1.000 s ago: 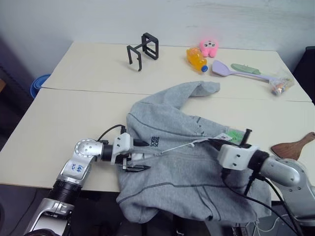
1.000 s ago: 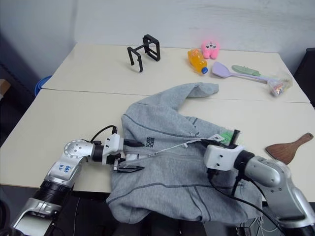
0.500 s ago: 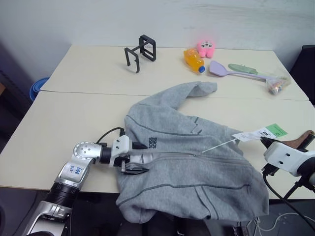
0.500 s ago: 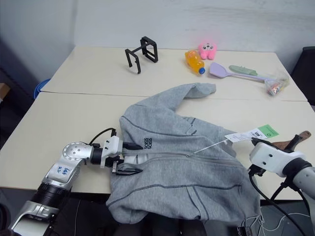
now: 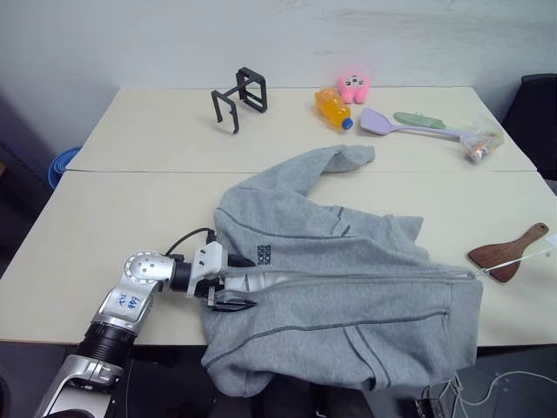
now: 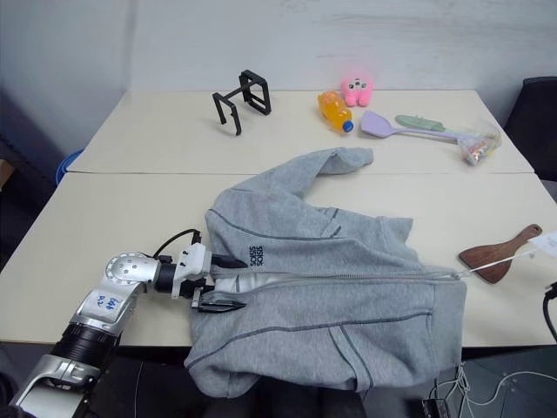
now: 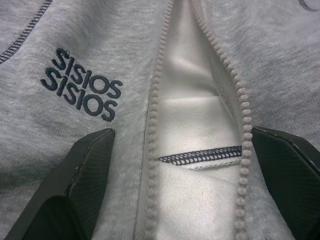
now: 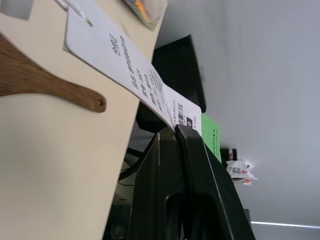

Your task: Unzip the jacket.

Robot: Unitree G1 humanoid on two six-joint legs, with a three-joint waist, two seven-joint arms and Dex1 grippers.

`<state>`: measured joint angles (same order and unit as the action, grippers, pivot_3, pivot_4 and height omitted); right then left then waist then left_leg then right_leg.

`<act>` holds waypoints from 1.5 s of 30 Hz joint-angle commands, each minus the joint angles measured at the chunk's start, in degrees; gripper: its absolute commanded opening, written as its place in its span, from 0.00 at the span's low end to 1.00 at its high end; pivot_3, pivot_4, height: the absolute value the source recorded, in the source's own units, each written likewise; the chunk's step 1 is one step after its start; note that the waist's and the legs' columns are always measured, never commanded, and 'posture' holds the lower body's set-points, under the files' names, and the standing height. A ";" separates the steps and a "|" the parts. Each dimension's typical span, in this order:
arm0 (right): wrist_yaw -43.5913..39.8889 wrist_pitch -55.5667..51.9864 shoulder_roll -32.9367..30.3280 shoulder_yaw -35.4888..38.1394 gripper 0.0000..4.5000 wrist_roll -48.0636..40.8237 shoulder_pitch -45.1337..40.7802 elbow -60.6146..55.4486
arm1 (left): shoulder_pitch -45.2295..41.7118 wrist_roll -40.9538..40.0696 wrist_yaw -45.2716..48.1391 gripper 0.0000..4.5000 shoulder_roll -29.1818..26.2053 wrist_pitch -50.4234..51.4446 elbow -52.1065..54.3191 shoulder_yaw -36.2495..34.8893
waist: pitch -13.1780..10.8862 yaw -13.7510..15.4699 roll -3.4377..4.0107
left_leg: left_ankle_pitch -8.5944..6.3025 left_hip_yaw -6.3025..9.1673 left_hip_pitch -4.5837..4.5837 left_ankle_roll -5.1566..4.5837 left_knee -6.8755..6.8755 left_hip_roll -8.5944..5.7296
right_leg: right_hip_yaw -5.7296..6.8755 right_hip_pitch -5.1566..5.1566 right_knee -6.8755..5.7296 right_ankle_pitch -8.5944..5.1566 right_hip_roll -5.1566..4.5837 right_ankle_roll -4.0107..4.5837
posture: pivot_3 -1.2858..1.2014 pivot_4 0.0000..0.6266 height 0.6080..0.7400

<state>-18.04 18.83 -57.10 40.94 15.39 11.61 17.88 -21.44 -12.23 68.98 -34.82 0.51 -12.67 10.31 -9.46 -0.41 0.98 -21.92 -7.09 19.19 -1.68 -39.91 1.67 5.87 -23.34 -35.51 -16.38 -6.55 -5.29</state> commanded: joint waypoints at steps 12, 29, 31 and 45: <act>1.58 9.77 -8.44 -6.07 0.00 -2.23 -7.92 9.27 | 1.72 3.73 -0.99 1.00 -0.44 0.46 -5.05 2.77 | 0.24 0.17 0.28 | 0.02 0.01 -0.01 0.02 0.00 0.02 | 0.00 0.03 0.01 -0.01 0.01 -0.02 | 0.52 0.24 1.00; 6.94 13.08 -15.74 -12.20 0.00 -2.16 -19.25 21.49 | 0.96 3.44 -0.94 1.00 -0.08 -0.52 -6.01 3.20 | 0.24 0.17 0.39 | 0.03 0.01 0.02 0.04 0.02 0.04 | 0.01 0.00 0.06 -0.01 -0.06 -0.01 | 0.52 0.24 1.00; -0.74 12.19 -11.78 -11.04 0.00 -9.65 -15.93 18.94 | 0.89 1.71 -0.55 1.00 0.14 0.65 -5.17 2.20 | 0.24 0.23 0.37 | 0.03 0.04 0.01 0.04 0.03 0.07 | 0.02 0.02 0.10 -0.02 -0.05 -0.01 | 0.52 0.24 1.00; -34.31 -11.26 3.16 5.59 0.88 -56.21 16.99 -23.14 | 5.87 -17.67 6.17 1.00 -10.27 18.83 11.68 -13.77 | -0.02 -1.33 -0.01 | 0.09 0.18 -0.02 0.16 0.55 0.21 | 0.08 0.00 0.38 -0.01 0.00 0.00 | 0.52 0.24 1.00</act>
<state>-49.20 13.84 -54.61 44.02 -32.15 27.10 4.92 -16.51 -29.03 73.81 -43.42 20.77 -1.16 -0.15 -9.48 -1.74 0.97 -21.82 -6.90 19.19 -1.49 -39.31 1.89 5.94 -23.37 -35.12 -16.40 -6.55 -5.27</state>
